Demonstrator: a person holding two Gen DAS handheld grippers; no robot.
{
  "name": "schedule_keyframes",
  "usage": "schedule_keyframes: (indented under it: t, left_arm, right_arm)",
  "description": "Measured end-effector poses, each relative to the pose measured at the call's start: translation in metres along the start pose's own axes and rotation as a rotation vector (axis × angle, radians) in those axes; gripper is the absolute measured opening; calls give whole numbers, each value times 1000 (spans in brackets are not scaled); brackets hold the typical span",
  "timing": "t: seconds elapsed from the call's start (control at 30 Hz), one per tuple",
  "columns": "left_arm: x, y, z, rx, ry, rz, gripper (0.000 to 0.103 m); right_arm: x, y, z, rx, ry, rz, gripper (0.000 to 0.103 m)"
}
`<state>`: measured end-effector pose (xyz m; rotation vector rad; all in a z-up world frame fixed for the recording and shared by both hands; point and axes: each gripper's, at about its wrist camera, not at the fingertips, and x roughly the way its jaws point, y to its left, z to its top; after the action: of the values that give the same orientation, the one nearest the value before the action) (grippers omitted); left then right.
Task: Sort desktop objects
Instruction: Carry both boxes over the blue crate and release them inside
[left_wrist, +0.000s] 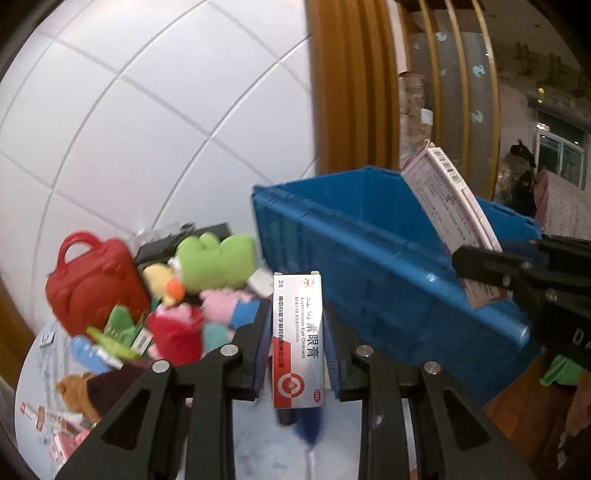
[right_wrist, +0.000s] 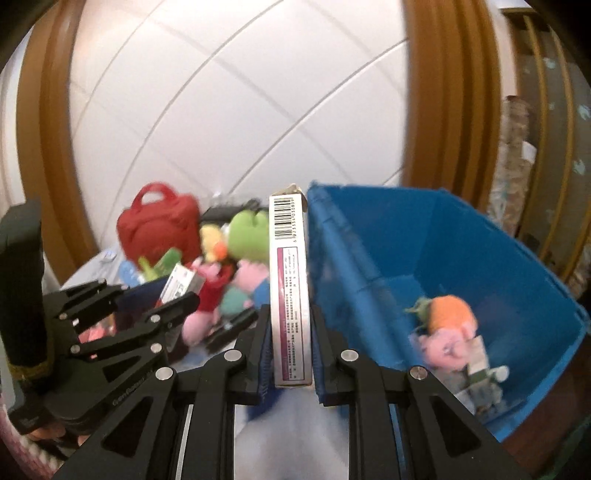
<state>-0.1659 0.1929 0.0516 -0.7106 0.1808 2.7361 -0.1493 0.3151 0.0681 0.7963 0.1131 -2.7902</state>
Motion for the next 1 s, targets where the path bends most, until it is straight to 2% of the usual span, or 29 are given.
schedule_keyframes:
  t: [0.23,0.43,0.7,0.83,1.0]
  left_arm:
    - [21,-65,36,42,-34,-36,26]
    - [49,-124,59,64,-18,-78,26]
    - [92,-180,69,90,88,-115,26]
    - [107,-195,66,117,142,-115,26]
    - [119,-202,72,132,166,-97,26]
  right_arm:
    - [-17,-76,3,68,-67,-79,18]
    - [-17,-141,-1,103,-81,-147,18]
    - [2,-209,-9,130,-32,-179,18]
    - [17,-228,-17,133,6,-175,18]
    - [37,-244,-27,134,57,-164,18]
